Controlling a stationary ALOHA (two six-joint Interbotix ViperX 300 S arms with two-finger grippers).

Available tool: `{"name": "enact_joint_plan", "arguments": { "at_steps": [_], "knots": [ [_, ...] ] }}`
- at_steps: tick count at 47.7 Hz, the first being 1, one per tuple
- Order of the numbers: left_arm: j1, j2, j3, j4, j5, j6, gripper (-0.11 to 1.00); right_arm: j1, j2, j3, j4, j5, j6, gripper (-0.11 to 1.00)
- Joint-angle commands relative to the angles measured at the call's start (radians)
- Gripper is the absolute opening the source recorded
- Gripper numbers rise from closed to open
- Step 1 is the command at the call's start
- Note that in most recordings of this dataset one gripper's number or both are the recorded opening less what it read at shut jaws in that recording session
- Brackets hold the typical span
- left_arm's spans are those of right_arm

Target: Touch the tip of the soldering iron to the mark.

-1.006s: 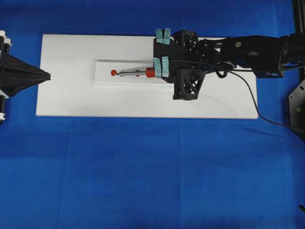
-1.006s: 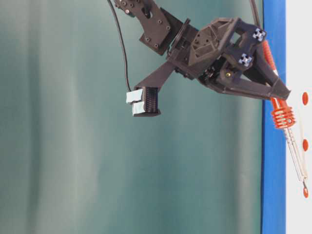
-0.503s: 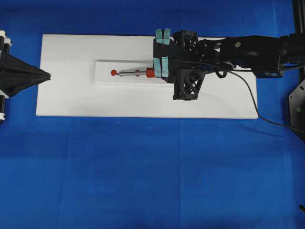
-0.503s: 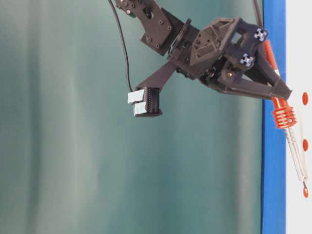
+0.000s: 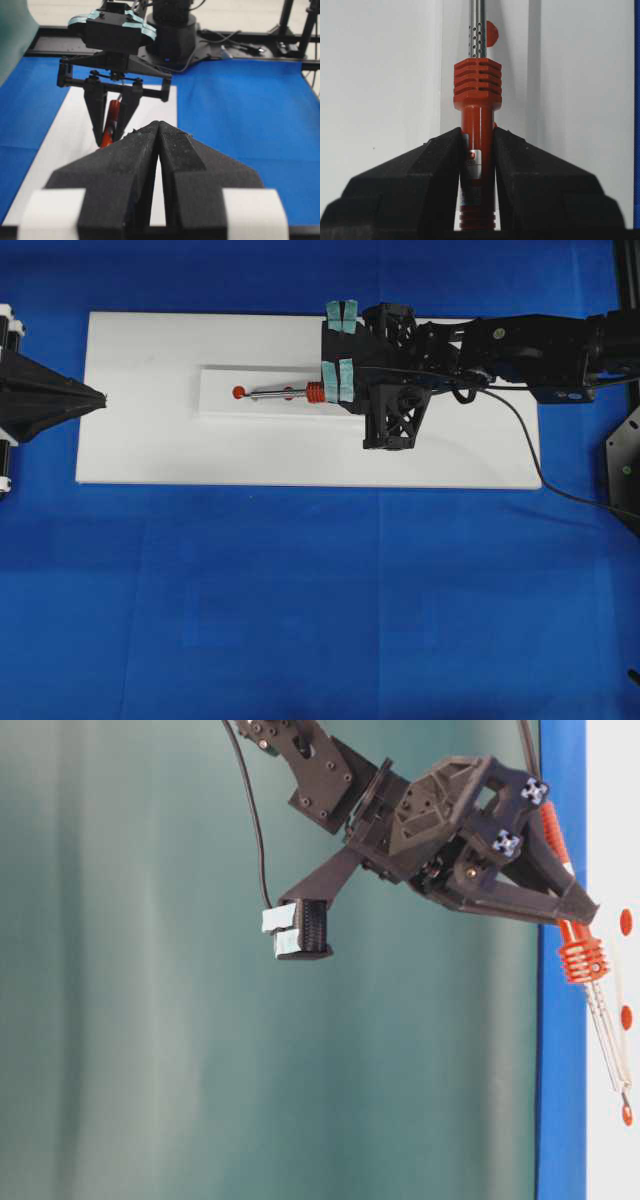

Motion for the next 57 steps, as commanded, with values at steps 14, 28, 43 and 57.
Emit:
{"name": "enact_joint_plan", "arguments": {
  "at_steps": [14,28,43,57],
  "knots": [
    [-0.002,0.005,-0.009,0.003,-0.009,0.0,0.0,-0.002,-0.014,-0.025,-0.002,-0.003,0.002,0.06],
    [0.0,0.003,-0.009,0.003,-0.008,0.0,0.0,-0.009,-0.106,-0.026,-0.002,0.034,0.003,0.06],
    [-0.002,0.002,-0.009,0.003,-0.009,0.0,0.0,-0.023,-0.252,-0.028,-0.031,0.121,0.008,0.06],
    [-0.002,0.0,-0.009,0.003,-0.009,0.0,0.0,-0.025,-0.255,-0.023,-0.032,0.13,0.008,0.06]
  ]
}}
